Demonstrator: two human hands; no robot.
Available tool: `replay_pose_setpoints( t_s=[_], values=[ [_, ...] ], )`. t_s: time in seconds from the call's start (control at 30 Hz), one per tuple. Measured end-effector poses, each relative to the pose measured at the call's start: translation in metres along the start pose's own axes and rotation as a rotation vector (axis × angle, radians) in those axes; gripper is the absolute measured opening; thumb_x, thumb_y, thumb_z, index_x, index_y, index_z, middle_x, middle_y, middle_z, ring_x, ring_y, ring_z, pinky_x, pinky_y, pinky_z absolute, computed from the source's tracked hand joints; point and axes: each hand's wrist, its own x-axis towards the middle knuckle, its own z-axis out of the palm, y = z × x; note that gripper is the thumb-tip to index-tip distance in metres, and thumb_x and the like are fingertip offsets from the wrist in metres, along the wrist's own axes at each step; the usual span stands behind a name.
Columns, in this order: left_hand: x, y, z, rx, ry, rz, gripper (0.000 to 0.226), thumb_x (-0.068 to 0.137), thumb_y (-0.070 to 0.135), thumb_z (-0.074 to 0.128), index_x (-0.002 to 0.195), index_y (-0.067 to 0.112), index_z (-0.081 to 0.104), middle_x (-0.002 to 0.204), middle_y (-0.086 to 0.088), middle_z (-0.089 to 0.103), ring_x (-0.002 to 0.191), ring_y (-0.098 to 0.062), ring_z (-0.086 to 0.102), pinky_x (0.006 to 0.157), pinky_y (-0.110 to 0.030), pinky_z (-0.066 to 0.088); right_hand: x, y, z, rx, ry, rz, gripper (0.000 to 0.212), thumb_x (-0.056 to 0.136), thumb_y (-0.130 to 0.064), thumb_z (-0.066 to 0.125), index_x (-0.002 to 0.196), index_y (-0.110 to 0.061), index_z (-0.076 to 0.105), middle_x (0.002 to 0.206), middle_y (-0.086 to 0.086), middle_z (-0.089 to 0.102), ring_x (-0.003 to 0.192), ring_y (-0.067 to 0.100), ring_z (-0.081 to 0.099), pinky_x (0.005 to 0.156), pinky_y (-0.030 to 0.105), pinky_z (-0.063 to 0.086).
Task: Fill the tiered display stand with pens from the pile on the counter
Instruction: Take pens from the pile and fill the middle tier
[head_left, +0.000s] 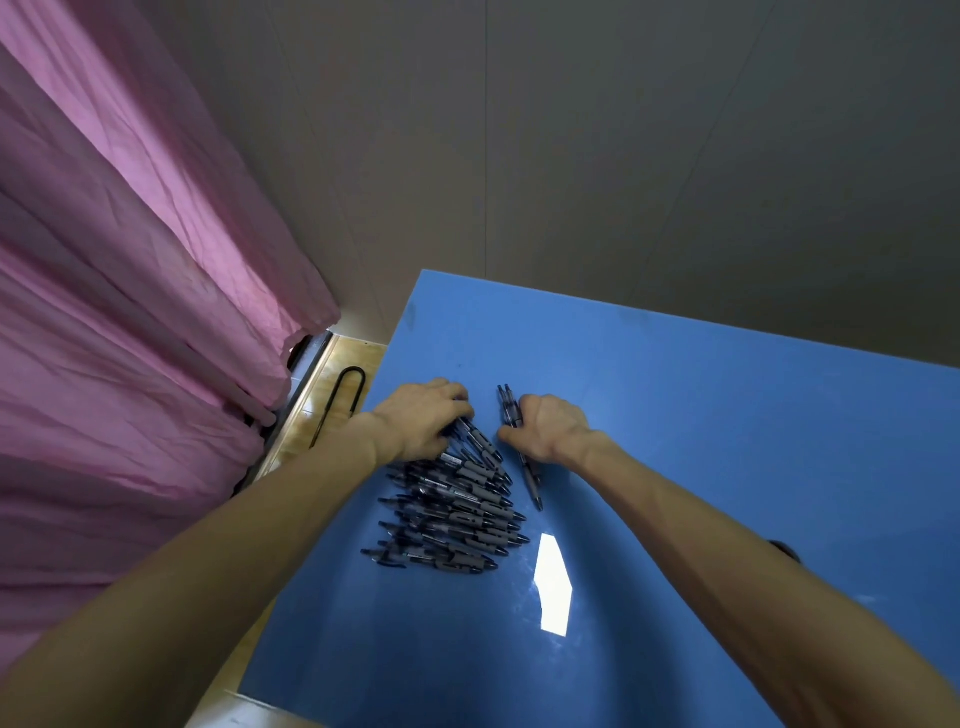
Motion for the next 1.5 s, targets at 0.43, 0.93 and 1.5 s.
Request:
replay_pose_setpoints(
  t_s=[0.43,0.93,1.5],
  values=[
    [0.024,0.039,0.004,-0.161,0.21,-0.433,0.054,0.099,0.035,0.058,0.142,0.012,0.036,0.123,-0.01,0.055,0.107,-0.031,0.06,0.074,-0.041,0.05,0.002,0.018,-0.015,-0.117,0.064,0.073,0.032,0.095,-0.048,0.053,0.089,-0.016,0.057,0.088,0.003,0.057,0.083,0.024,0.054,0.073,0.03,0.041],
    [0.069,0.072,-0.007,-0.406,0.168,-0.601,0.063,0.09,0.063,0.064,0.121,0.012,0.046,0.107,-0.005,0.064,0.098,-0.029,0.066,0.068,-0.034,0.04,0.004,0.029,-0.019,-0.079,0.007,0.111,0.037,0.091,-0.049,0.061,0.076,-0.017,0.049,0.075,-0.002,0.054,0.08,0.023,0.057,0.068,0.029,0.041],
    [0.086,0.07,-0.008,-0.833,0.141,-0.584,0.033,0.106,0.024,0.039,0.13,0.0,0.035,0.098,-0.01,0.055,0.081,-0.028,0.054,0.067,-0.037,0.042,-0.006,0.075,-0.009,0.066,0.105,0.146,0.037,0.1,-0.038,0.043,0.116,-0.005,0.053,0.114,0.015,0.065,0.101,0.033,0.06,0.075,0.033,0.037]
  ],
)
